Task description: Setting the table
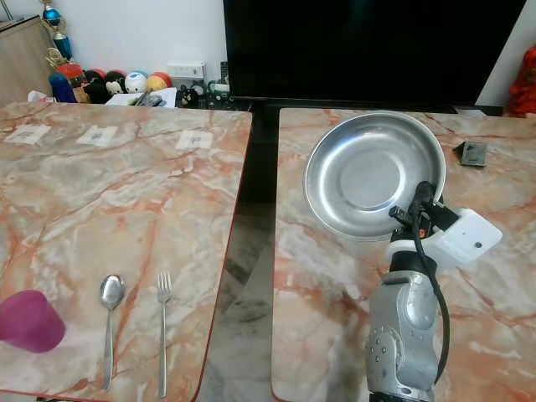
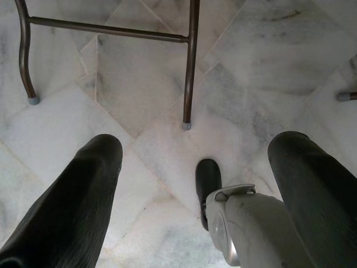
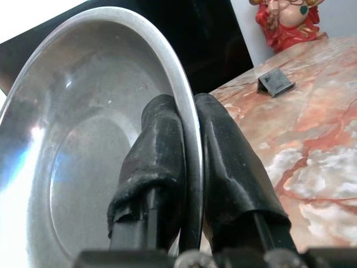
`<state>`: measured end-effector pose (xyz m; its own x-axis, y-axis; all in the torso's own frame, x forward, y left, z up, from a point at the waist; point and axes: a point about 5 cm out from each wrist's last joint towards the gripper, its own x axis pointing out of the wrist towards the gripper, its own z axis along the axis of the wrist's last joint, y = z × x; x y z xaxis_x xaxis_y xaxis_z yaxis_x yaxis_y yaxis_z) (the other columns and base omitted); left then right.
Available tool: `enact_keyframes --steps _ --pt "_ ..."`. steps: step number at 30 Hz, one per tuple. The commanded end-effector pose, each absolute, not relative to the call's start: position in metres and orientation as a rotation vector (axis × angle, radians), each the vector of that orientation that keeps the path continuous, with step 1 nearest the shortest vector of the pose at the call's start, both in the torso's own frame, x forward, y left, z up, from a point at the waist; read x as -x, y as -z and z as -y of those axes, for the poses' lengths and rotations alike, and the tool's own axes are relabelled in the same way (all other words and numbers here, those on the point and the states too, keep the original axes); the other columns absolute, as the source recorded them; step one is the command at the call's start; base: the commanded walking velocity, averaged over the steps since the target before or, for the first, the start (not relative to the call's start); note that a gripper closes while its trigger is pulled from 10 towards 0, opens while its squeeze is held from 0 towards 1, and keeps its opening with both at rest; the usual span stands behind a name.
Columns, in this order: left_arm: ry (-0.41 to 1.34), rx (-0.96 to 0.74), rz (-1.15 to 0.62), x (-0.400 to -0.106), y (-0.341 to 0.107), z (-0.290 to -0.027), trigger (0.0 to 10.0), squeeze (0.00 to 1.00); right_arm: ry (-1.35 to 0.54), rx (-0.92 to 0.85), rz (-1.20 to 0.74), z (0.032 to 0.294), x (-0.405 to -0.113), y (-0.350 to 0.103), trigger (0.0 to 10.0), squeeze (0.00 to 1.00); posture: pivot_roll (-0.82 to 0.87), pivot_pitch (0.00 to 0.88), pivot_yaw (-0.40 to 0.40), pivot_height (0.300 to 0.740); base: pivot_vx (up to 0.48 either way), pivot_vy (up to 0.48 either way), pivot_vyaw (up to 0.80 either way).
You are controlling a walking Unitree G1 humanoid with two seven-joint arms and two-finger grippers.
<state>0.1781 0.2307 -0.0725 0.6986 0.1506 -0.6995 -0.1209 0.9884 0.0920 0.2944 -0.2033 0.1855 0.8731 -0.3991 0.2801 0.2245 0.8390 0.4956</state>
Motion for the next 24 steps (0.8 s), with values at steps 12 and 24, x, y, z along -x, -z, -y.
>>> enact_keyframes --steps 12,24 --pt "-0.151 -0.046 -0.810 -0.172 0.076 -0.231 10.0 0.00 0.342 -0.484 0.379 0.200 -0.295 -0.185 10.0 0.00 0.00 0.095 -0.021 0.740 0.000 -0.372 -0.43" --pt "-0.149 -0.055 -0.813 -0.172 0.076 -0.233 10.0 0.00 0.375 -0.470 0.330 0.203 -0.292 -0.175 10.0 0.00 0.00 0.095 -0.016 0.740 0.000 -0.478 0.00"
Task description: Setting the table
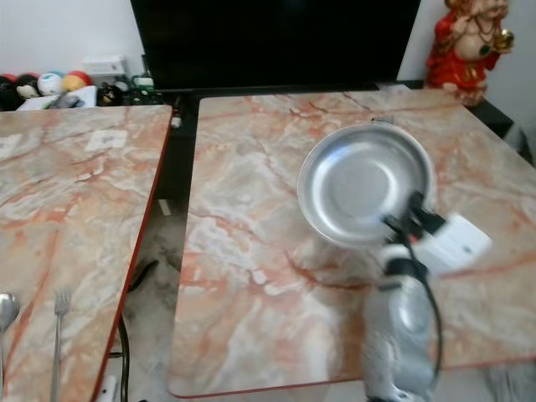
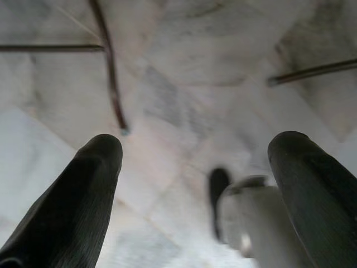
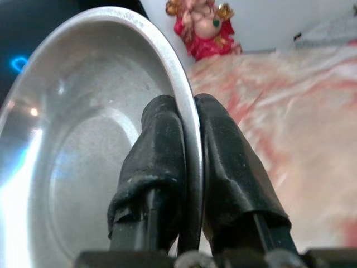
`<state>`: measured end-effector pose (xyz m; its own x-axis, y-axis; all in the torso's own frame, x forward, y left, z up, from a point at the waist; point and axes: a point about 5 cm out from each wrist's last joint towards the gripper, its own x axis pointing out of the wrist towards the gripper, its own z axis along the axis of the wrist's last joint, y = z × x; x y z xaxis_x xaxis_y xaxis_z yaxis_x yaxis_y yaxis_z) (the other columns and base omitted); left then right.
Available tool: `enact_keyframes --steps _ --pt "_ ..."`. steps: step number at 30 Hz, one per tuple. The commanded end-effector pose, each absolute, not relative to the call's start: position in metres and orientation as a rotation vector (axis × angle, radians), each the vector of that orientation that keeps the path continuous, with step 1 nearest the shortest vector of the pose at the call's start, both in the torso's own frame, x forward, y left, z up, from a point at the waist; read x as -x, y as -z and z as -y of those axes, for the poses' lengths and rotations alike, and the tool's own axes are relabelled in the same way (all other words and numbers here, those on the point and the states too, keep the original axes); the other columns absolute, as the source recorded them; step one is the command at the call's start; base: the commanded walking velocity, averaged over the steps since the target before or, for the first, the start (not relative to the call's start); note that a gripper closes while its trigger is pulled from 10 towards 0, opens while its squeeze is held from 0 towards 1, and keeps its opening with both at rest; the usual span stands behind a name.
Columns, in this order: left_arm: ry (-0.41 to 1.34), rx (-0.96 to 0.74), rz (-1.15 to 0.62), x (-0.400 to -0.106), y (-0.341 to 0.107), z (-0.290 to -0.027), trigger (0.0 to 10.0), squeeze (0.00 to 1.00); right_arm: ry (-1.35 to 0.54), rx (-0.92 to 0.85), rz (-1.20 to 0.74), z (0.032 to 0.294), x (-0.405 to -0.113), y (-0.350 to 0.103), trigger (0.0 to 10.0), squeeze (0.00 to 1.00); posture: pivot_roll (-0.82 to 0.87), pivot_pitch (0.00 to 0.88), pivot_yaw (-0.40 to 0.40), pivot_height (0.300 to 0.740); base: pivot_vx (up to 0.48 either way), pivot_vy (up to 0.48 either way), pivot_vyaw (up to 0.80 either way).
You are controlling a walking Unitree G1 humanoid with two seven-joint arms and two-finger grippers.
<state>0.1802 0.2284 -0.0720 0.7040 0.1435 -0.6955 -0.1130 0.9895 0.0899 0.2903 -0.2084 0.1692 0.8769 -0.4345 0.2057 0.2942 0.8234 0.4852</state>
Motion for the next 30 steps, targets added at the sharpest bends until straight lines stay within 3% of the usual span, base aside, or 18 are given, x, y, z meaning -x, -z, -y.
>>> enact_keyframes --steps 1,5,21,30 --pt "-0.147 -0.058 -0.815 -0.172 0.076 -0.233 10.0 0.00 0.376 -0.466 0.320 0.203 -0.292 -0.173 10.0 0.00 0.00 0.095 -0.016 0.740 0.000 -0.461 0.00" --pt "-0.146 -0.066 -0.822 -0.172 0.076 -0.234 10.0 0.00 0.379 -0.459 0.305 0.203 -0.293 -0.170 10.0 0.00 0.00 0.094 -0.015 0.740 0.000 -0.416 0.00" --pt "-0.136 -0.070 -0.827 -0.171 0.076 -0.234 10.0 0.00 0.512 -0.735 0.117 0.206 -0.287 -0.134 10.0 0.00 0.00 0.082 -0.009 0.740 0.000 0.000 0.00" --pt "-0.128 -0.081 -0.826 -0.170 0.076 -0.236 10.0 0.00 0.570 -0.773 -0.017 0.206 -0.275 -0.116 10.0 0.00 0.00 0.072 -0.009 0.740 0.000 0.000 0.00"
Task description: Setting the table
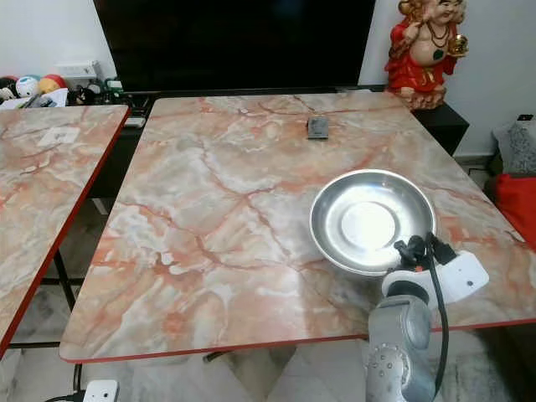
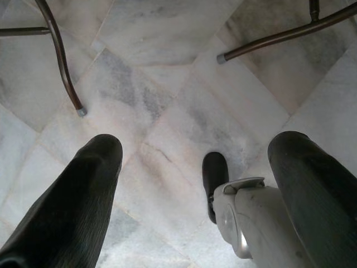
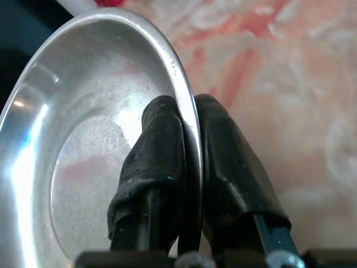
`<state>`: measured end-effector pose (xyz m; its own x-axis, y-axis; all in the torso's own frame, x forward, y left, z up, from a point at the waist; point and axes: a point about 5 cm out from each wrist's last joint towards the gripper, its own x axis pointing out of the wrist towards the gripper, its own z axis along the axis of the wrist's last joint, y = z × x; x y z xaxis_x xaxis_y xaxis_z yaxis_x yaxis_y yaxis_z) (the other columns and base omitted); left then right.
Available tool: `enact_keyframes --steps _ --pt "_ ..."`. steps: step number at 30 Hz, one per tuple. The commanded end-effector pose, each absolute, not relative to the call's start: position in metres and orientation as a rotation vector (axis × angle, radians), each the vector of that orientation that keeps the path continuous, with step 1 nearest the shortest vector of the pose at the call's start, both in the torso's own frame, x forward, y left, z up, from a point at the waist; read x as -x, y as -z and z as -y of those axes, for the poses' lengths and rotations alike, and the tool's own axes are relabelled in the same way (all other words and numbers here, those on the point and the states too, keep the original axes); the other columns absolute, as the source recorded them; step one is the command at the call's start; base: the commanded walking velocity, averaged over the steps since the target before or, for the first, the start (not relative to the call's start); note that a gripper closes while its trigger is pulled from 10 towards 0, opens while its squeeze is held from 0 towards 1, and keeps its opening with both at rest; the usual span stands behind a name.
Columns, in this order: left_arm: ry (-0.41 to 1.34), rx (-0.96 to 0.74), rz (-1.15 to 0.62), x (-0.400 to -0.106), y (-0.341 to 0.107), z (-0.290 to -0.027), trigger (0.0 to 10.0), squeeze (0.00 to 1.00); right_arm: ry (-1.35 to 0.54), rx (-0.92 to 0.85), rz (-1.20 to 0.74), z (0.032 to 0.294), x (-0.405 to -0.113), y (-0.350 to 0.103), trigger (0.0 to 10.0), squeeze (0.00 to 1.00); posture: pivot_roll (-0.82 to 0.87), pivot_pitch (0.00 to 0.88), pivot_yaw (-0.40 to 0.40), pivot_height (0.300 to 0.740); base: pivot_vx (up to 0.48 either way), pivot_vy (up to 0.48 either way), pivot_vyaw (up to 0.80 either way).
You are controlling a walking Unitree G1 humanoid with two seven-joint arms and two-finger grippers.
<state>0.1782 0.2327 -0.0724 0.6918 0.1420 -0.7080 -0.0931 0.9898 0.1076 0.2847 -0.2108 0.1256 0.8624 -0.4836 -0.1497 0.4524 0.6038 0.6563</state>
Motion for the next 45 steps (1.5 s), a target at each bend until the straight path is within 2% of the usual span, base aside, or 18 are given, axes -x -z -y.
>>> enact_keyframes --steps 1,11,16,26,27,28,29,30,45 --pt "-0.127 -0.082 -0.826 -0.170 0.076 -0.236 10.0 0.00 0.576 -0.775 -0.037 0.206 -0.273 -0.113 10.0 0.00 0.00 0.072 -0.009 0.740 0.000 0.000 0.00" --pt "-0.103 -0.102 -0.828 -0.170 0.075 -0.236 10.0 0.00 0.567 -0.847 -0.196 0.197 -0.265 -0.092 10.0 0.00 -0.01 0.070 -0.007 0.740 0.000 0.000 0.00" --pt "-0.100 -0.113 -0.829 -0.170 0.075 -0.236 10.0 0.00 0.470 -0.850 -0.302 0.184 -0.260 -0.087 10.0 0.00 -0.01 0.076 -0.010 0.740 0.000 0.000 0.00" --pt "-0.096 -0.115 -0.830 -0.171 0.075 -0.236 10.0 0.00 0.494 -0.852 -0.344 0.188 -0.250 -0.084 10.0 0.00 -0.01 0.083 -0.012 0.740 0.000 0.000 0.00" --pt "-0.095 -0.115 -0.830 -0.171 0.075 -0.236 10.0 0.00 0.513 -0.851 -0.343 0.191 -0.249 -0.083 10.0 0.09 -0.01 0.086 -0.014 0.740 0.000 0.000 0.00" --pt "-0.094 -0.115 -0.829 -0.171 0.075 -0.236 10.0 0.00 0.517 -0.851 -0.347 0.192 -0.248 -0.084 10.0 0.39 -0.01 0.087 -0.015 0.740 0.000 0.000 0.00" --pt "-0.094 -0.116 -0.829 -0.171 0.075 -0.236 10.0 0.00 0.519 -0.852 -0.350 0.193 -0.248 -0.084 10.0 0.39 -0.01 0.087 -0.015 0.740 0.000 0.000 0.00" --pt "-0.094 -0.116 -0.828 -0.172 0.075 -0.236 10.0 0.00 0.517 -0.848 -0.358 0.193 -0.247 -0.084 10.0 0.51 -0.01 0.088 -0.016 0.740 0.000 0.000 0.00" --pt "-0.094 -0.117 -0.828 -0.173 0.075 -0.235 10.0 0.00 0.494 -0.835 -0.455 0.188 -0.236 -0.078 10.0 0.51 -0.01 0.095 -0.019 0.740 0.000 0.000 0.00"
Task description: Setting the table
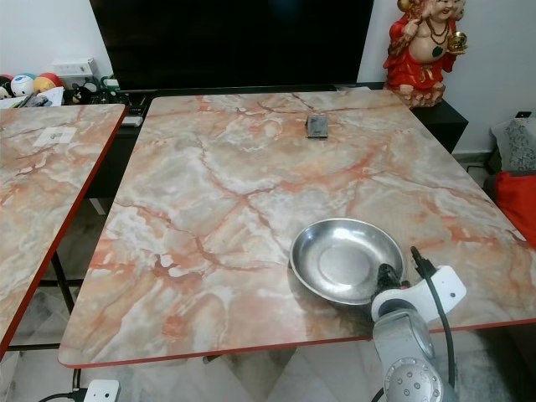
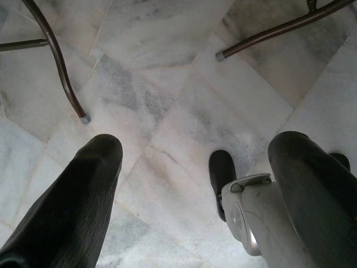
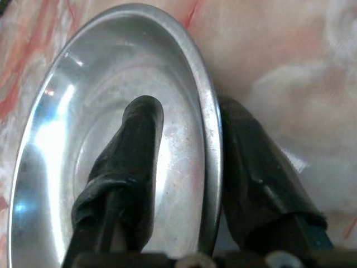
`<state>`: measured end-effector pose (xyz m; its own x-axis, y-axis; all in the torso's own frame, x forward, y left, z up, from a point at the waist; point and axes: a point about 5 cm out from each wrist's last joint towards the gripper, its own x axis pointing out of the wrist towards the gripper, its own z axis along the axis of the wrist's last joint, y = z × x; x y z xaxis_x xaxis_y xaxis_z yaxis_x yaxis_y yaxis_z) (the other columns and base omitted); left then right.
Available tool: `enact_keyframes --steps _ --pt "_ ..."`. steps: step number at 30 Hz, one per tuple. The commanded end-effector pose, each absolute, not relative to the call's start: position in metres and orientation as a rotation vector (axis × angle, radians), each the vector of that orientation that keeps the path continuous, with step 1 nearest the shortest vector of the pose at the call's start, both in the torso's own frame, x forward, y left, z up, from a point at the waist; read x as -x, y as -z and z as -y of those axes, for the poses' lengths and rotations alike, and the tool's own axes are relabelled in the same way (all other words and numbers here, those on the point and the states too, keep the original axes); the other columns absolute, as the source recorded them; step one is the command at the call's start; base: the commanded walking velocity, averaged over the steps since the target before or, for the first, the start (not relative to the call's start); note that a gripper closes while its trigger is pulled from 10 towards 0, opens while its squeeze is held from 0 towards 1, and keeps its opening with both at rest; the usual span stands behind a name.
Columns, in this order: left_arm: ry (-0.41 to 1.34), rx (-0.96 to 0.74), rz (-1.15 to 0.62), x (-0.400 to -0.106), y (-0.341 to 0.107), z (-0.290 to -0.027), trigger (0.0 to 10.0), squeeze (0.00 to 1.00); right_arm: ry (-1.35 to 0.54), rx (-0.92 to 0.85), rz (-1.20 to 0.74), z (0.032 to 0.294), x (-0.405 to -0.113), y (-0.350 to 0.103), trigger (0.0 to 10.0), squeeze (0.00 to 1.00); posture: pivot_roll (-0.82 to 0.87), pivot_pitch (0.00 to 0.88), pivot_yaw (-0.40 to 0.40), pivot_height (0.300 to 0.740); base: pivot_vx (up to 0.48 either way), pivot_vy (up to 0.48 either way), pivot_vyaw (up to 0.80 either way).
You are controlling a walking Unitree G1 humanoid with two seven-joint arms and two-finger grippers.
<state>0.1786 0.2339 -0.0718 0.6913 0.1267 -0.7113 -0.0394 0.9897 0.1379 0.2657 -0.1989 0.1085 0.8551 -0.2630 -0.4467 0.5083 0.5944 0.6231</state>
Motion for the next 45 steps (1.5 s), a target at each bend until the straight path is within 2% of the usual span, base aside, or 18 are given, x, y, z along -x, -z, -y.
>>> enact_keyframes --steps 1,7,14,15,16,17,34,36,39,41,45 --pt "-0.093 -0.116 -0.828 -0.173 0.074 -0.235 10.0 0.00 0.495 -0.828 -0.468 0.187 -0.235 -0.078 10.0 0.49 -0.01 0.095 -0.020 0.740 0.000 0.000 0.00" --pt "-0.092 -0.115 -0.828 -0.174 0.074 -0.235 10.0 0.00 0.496 -0.817 -0.483 0.188 -0.233 -0.078 10.0 0.47 -0.01 0.098 -0.022 0.740 0.000 0.000 0.00" --pt "-0.092 -0.115 -0.828 -0.174 0.074 -0.235 10.0 0.00 0.508 -0.814 -0.485 0.191 -0.228 -0.086 10.0 0.39 -0.02 0.099 -0.023 0.740 0.000 0.000 0.00" --pt "-0.091 -0.115 -0.828 -0.174 0.074 -0.235 10.0 0.00 0.507 -0.815 -0.484 0.191 -0.228 -0.087 10.0 0.33 -0.02 0.099 -0.023 0.740 0.000 0.000 0.00" --pt "-0.091 -0.115 -0.828 -0.174 0.074 -0.235 10.0 0.00 0.506 -0.815 -0.484 0.191 -0.228 -0.087 10.0 0.33 -0.02 0.099 -0.023 0.740 0.000 0.000 0.00" --pt "-0.090 -0.115 -0.828 -0.174 0.074 -0.235 10.0 0.00 0.503 -0.813 -0.491 0.190 -0.228 -0.088 10.0 0.00 -0.02 0.098 -0.024 0.740 0.000 0.000 0.00" --pt "-0.089 -0.107 -0.827 -0.175 0.074 -0.233 10.0 0.00 0.604 -0.780 -0.518 0.199 -0.219 -0.092 10.0 0.00 -0.03 0.097 -0.030 0.740 0.000 0.000 0.00" --pt "-0.089 -0.107 -0.826 -0.175 0.074 -0.233 10.0 0.00 0.725 -0.719 -0.447 0.214 -0.214 -0.100 10.0 0.00 -0.03 0.097 -0.029 0.740 0.000 0.000 0.00" --pt "-0.089 -0.107 -0.826 -0.175 0.074 -0.233 10.0 0.00 0.798 -0.597 -0.398 0.230 -0.209 -0.107 10.0 0.00 -0.04 0.096 -0.029 0.740 0.000 0.000 0.00" --pt "-0.088 -0.106 -0.825 -0.176 0.074 -0.232 10.0 0.00 1.017 -0.419 -0.347 0.263 -0.190 -0.109 10.0 0.00 -0.04 0.094 -0.029 0.740 0.000 0.000 0.00" --pt "-0.086 -0.105 -0.823 -0.176 0.074 -0.231 10.0 0.00 1.126 -0.369 -0.351 0.280 -0.177 -0.104 10.0 0.00 -0.04 0.093 -0.034 0.740 0.000 0.000 0.00"
